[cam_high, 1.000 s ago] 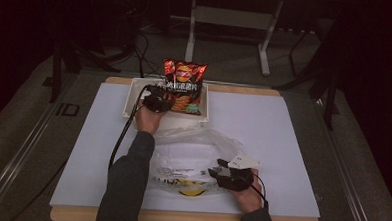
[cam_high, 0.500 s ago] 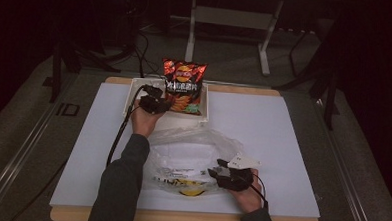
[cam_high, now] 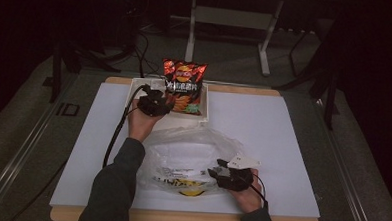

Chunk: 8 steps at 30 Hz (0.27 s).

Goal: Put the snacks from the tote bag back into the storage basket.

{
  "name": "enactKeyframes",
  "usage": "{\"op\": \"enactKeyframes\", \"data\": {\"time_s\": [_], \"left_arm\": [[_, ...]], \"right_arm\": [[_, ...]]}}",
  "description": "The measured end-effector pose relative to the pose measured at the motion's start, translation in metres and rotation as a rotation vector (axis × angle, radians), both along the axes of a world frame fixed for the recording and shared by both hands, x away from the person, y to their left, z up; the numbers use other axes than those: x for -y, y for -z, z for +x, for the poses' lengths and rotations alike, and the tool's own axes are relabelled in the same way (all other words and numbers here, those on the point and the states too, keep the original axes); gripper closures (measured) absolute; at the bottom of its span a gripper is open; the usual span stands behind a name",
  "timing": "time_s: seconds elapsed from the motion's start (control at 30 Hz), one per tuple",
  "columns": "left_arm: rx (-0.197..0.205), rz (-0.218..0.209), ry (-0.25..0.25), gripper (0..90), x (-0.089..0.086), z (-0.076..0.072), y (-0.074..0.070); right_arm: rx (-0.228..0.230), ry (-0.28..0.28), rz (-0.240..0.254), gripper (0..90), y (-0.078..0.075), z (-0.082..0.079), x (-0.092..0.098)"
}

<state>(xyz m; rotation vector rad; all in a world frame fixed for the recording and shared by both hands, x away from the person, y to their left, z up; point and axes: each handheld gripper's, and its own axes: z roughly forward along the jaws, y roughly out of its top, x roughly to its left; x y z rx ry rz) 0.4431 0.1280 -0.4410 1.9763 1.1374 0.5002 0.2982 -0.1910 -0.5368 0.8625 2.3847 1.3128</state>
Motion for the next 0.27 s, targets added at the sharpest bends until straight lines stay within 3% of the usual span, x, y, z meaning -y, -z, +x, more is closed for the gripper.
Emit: {"op": "enactKeyframes", "data": {"time_s": [0.27], "left_arm": [[0.039,0.019,0.080,58.0,0.012,-0.019,-0.013]], "right_arm": [[-0.002,0.000,0.000,45.7,0.000,0.000,0.000]]}}
